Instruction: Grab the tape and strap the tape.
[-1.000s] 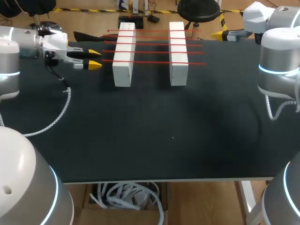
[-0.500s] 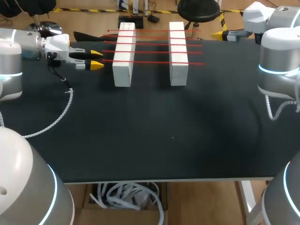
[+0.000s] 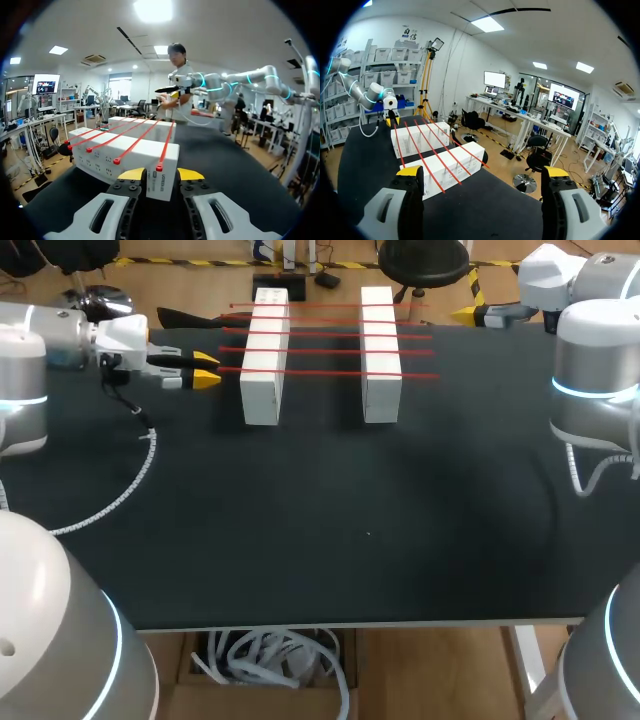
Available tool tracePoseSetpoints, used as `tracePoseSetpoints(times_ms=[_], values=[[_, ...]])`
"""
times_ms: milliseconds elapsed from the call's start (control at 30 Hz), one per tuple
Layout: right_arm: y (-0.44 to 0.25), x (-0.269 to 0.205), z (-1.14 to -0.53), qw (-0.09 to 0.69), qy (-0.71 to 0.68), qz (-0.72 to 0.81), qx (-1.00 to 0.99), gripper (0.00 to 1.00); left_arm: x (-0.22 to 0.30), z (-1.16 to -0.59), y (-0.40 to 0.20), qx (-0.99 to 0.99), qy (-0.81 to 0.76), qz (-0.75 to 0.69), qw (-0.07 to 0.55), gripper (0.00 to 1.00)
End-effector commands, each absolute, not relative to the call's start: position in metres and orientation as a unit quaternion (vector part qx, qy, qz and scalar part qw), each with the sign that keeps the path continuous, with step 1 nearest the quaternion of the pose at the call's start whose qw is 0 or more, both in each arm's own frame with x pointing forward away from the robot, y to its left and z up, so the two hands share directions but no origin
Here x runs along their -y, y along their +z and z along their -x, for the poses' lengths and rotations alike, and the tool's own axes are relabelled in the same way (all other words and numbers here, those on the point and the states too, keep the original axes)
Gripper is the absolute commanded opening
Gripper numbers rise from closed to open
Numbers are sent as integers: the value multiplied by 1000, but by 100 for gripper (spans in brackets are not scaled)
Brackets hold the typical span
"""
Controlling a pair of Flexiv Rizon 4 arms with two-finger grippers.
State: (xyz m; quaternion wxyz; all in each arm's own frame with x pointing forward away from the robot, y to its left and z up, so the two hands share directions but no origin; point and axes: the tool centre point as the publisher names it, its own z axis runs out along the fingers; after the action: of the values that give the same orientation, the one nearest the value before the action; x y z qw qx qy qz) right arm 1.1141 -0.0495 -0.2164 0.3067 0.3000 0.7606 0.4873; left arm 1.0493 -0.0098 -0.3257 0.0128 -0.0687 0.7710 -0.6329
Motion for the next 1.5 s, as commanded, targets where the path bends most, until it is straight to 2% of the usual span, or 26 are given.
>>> tracePoseSetpoints(times_ms=[33,267,367,433,633,767,800,867,933,1033,1100,1200,1267,1300,1333,1367,1400,1433,1467,1500], values=[[-216,50,-1114,307,487,-300,-761,100,11,-1048,-327,-770,-634,69,14,27],[-216,50,-1114,307,487,-300,-761,100,12,-1048,-327,-770,-634,71,14,27],[-216,50,-1114,307,487,-300,-761,100,12,-1048,-327,-770,-634,70,14,21],[-216,50,-1114,307,487,-300,-761,100,12,-1048,-327,-770,-634,69,14,8],[-216,50,-1114,307,487,-300,-761,100,13,-1049,-327,-771,-633,68,15,1],[-216,50,-1114,307,487,-300,-761,100,13,-1049,-327,-772,-632,68,15,0],[-216,50,-1114,307,487,-300,-761,100,13,-1049,-327,-772,-632,67,15,4],[-216,50,-1114,307,487,-300,-761,100,12,-1048,-327,-773,-631,67,15,30],[-216,50,-1114,307,487,-300,-761,100,12,-1048,-326,-773,-631,66,15,36],[-216,50,-1114,307,487,-300,-761,100,12,-1048,-326,-774,-630,65,15,58],[-216,50,-1114,307,487,-300,-761,100,12,-1047,-326,-774,-629,65,15,60],[-216,50,-1114,307,487,-300,-761,100,13,-1047,-325,-775,-629,64,15,55],[-216,50,-1114,307,487,-300,-761,100,13,-1047,-324,-774,-630,62,15,40],[-216,50,-1114,307,487,-300,-761,100,13,-1047,-324,-774,-630,62,15,35],[-216,50,-1114,307,487,-300,-761,100,13,-1047,-324,-774,-630,61,16,37],[-216,50,-1114,307,487,-300,-761,100,13,-1047,-324,-774,-631,61,16,33],[-216,50,-1114,307,487,-300,-761,100,13,-1046,-324,-774,-630,61,16,22],[-216,50,-1114,307,487,-300,-761,100,13,-1046,-324,-774,-630,62,16,20],[-216,50,-1114,307,487,-300,-761,100,13,-1046,-324,-774,-630,62,16,23],[-216,50,-1114,307,487,-300,-761,100,13,-1046,-324,-774,-630,62,16,22]])
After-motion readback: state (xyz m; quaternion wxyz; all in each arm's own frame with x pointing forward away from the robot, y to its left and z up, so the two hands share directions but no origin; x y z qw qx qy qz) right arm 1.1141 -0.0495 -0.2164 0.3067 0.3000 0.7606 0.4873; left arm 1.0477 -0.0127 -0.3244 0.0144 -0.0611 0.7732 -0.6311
